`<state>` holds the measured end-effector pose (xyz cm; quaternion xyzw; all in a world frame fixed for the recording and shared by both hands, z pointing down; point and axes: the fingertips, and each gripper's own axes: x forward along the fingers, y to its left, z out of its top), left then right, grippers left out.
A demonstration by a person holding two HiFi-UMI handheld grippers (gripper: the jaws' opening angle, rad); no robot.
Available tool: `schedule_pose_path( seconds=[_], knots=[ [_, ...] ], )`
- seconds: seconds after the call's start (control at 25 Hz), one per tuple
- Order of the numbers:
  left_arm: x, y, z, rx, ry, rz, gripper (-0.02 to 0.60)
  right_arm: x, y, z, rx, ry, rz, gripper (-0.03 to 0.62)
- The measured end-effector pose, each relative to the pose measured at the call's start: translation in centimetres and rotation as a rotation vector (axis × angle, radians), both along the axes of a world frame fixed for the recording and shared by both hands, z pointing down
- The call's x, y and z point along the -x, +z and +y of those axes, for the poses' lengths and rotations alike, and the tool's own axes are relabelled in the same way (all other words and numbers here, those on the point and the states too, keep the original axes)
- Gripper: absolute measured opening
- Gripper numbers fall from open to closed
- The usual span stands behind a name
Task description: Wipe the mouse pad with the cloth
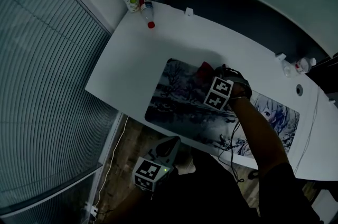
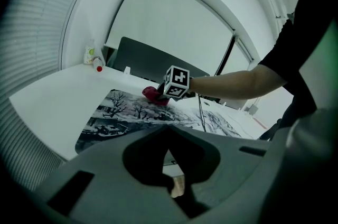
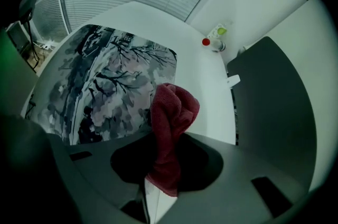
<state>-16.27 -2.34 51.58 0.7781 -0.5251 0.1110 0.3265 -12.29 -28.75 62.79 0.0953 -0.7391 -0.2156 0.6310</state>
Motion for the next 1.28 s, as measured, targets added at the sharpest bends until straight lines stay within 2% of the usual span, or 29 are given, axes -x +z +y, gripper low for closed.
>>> schedule_pose_path(
  seconds=[0.44,1.28],
  knots=[
    [-1.8,-0.5,-0.8,-0.012,0.063,-0.002,0.005,-5.6,0.1,-0.7,-0.028,0.066,0.033,0.112],
    [-2.2,-1.9,1.5,-0.045,0.168,0.001,0.005,-6.8,1.1,8.5,-0.052,0.006,0.123,0.112]
  ],
)
